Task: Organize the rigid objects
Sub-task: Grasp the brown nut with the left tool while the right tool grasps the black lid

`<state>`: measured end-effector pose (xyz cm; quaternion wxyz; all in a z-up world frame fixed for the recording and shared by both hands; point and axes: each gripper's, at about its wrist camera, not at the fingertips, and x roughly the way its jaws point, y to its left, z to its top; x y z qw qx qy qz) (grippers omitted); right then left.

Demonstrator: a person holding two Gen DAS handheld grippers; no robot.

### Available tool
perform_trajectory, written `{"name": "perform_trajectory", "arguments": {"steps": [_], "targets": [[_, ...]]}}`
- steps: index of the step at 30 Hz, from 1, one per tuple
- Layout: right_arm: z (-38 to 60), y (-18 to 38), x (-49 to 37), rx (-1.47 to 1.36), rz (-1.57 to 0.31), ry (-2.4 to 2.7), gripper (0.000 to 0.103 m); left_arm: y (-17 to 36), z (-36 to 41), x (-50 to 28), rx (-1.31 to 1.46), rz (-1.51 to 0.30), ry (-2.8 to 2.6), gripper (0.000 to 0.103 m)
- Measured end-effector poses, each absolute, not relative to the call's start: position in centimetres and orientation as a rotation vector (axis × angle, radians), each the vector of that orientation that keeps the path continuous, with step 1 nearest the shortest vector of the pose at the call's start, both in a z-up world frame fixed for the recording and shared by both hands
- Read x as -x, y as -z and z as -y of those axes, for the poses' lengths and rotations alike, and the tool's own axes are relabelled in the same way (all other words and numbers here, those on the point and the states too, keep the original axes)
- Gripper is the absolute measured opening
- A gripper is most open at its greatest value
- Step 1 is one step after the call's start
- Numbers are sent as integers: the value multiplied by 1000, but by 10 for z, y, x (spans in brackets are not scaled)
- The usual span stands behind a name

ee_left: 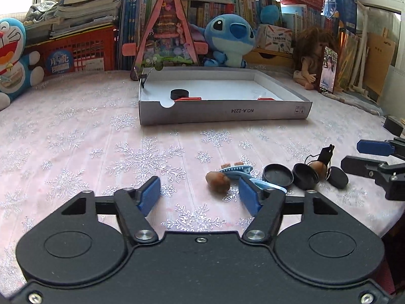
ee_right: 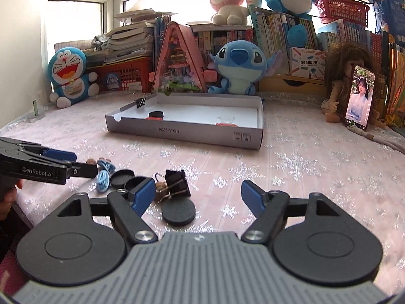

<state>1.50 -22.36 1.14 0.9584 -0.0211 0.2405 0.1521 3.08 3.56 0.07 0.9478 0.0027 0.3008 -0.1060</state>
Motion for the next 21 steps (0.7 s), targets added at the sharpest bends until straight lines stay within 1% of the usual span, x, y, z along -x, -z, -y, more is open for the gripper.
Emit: {"name": "perform_trajectory", "arguments": {"steps": [3, 9, 11, 13, 14, 15, 17, 18, 19, 20, 21], "targets": [[222, -7, -13, 52, -495, -308, 84, 0, -33, -31, -28, -602, 215, 56], [217, 1, -11, 81, -508, -306, 84, 1, -29, -32, -39, -592, 231, 53], [217, 2, -11, 83, -508, -309, 84, 2, -27, -32, -46, -588, 233, 50], [216, 2, -11, 86, -505, -311, 84, 2, -26, -33, -49, -586, 233, 46], [215, 2, -11, 87, -506, -313, 84, 2, -25, -32, -49, -584, 236, 40], [215, 3, -11, 87, -508, -315, 84, 3, -25, -32, -48, -584, 242, 38], [215, 4, -12, 88, -512, -318, 84, 2, -25, -32, -46, -586, 249, 26], [215, 4, -12, 88, -513, -321, 83, 2, -24, -32, -45, -586, 250, 20], [215, 5, -12, 87, -515, -326, 79, 2, -24, -33, -47, -586, 248, 19], [215, 5, -12, 87, -520, -332, 70, 2, -24, -32, -48, -586, 248, 19], [215, 5, -12, 87, -528, -340, 66, 2, -24, -33, -48, -585, 249, 19]]}}
